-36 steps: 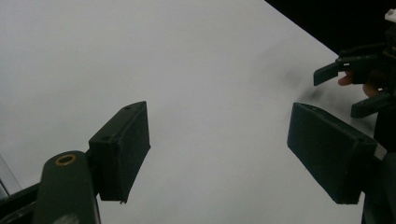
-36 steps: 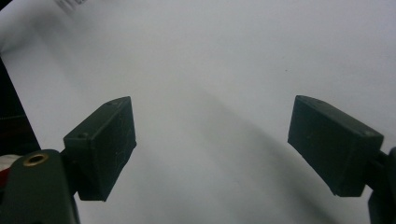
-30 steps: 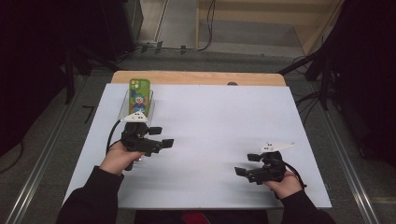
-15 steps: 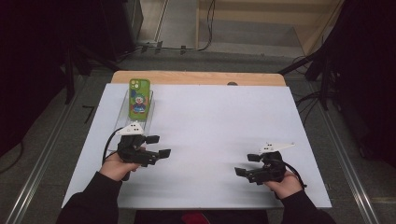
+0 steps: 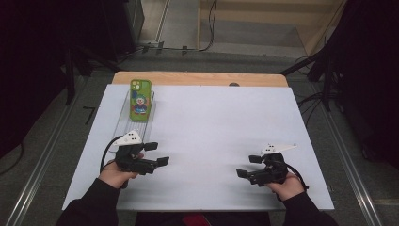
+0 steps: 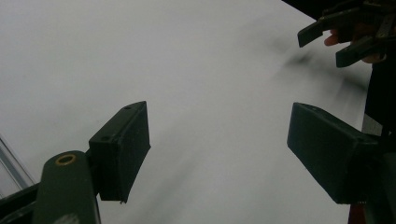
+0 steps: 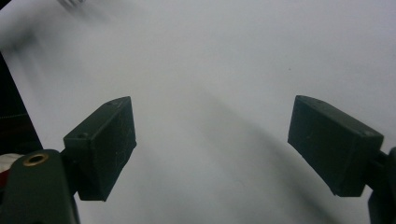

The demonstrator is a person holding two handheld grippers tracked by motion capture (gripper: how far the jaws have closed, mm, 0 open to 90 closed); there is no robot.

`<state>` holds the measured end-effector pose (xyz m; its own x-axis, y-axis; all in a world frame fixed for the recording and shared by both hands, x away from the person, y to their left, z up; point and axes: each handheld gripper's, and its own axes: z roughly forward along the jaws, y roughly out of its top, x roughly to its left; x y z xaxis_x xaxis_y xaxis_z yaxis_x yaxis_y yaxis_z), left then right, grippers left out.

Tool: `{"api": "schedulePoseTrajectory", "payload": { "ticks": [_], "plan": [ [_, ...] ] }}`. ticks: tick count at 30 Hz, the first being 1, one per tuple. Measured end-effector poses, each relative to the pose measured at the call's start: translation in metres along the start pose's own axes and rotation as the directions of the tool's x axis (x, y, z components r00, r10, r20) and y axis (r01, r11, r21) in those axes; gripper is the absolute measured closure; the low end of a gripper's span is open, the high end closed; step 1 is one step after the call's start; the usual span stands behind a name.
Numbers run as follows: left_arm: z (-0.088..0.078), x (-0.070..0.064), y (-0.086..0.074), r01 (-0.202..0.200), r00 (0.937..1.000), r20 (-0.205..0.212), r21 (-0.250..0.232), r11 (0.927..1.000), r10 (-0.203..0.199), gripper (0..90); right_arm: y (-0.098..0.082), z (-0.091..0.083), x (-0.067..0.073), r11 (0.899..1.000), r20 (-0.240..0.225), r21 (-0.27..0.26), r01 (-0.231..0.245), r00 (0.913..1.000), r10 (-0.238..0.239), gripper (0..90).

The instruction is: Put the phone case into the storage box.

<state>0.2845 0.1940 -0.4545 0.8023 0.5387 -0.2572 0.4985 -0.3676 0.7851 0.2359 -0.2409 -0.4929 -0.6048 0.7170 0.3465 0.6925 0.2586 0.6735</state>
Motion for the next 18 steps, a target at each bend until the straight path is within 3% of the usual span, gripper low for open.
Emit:
{"api": "schedulePoseTrajectory", "payload": {
  "ticks": [5,13,18],
  "plan": [
    [0.000,-0.003,-0.007,-0.026,0.9997,-0.001,0.013,0.9996,0.026,21.8,-0.001,0.000,-0.002,1.000,0.004,0.003,0.005,1.0000,-0.005,13.6],
    [-0.001,-0.004,-0.019,-0.033,0.9995,0.003,0.026,0.9991,0.032,21.8,-0.001,-0.001,-0.001,1.000,0.008,0.002,0.005,1.0000,-0.005,13.6],
    [-0.005,-0.003,-0.024,-0.037,0.9993,0.005,0.011,0.9992,0.037,21.8,-0.001,0.000,-0.001,1.000,0.006,0.002,0.006,1.0000,-0.006,13.6]
  ]
}}
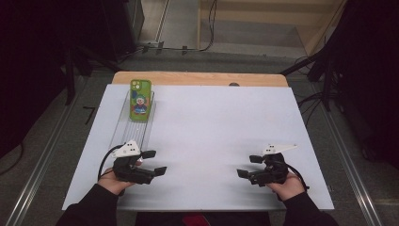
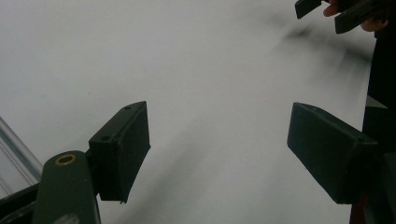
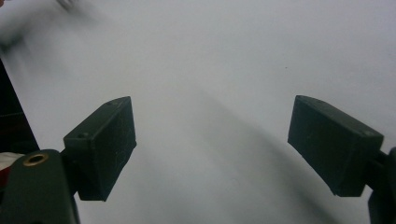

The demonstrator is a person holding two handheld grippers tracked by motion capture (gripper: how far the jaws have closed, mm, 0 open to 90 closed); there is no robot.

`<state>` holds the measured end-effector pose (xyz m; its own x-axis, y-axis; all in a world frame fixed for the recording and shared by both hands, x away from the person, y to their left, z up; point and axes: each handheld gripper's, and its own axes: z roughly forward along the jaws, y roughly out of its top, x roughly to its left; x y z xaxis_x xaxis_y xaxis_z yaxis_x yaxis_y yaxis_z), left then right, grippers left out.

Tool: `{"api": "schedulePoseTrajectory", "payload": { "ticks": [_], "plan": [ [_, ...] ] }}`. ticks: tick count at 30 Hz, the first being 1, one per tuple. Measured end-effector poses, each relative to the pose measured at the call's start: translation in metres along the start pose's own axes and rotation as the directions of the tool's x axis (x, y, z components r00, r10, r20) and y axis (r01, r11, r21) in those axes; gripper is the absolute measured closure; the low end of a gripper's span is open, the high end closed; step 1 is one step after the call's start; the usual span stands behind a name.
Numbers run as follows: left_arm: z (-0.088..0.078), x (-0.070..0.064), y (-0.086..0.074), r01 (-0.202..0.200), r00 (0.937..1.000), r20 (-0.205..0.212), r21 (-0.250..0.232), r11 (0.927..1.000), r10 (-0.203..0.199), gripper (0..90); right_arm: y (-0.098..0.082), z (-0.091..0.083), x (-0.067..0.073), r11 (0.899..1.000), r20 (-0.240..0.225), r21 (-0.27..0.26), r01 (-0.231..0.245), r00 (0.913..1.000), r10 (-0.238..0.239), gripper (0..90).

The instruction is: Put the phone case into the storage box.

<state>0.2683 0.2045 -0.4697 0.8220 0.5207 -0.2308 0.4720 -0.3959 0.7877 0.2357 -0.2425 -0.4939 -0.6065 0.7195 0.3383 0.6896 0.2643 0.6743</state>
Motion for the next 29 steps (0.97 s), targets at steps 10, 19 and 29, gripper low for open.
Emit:
{"api": "schedulePoseTrajectory", "payload": {
  "ticks": [10,19,29],
  "plan": [
    [-0.0043,0.0009,-0.0075,0.015,0.9997,-0.018,0.005,0.9999,-0.015,21.8,-0.0002,-0.0002,0.0005,1.000,0.000,-0.005,0.005,1.0000,-0.005,13.6],
    [-0.0028,0.0012,-0.0086,0.020,0.9997,-0.014,0.007,0.9998,-0.019,21.8,-0.0004,0.0005,0.0009,1.000,-0.003,-0.002,0.009,1.0000,-0.009,13.6],
    [-0.0023,0.0013,-0.0089,0.019,0.9997,-0.012,0.016,0.9997,-0.019,21.8,-0.0006,0.0010,0.0008,1.000,-0.005,0.004,0.013,0.9999,-0.013,13.6]
  ]
}}
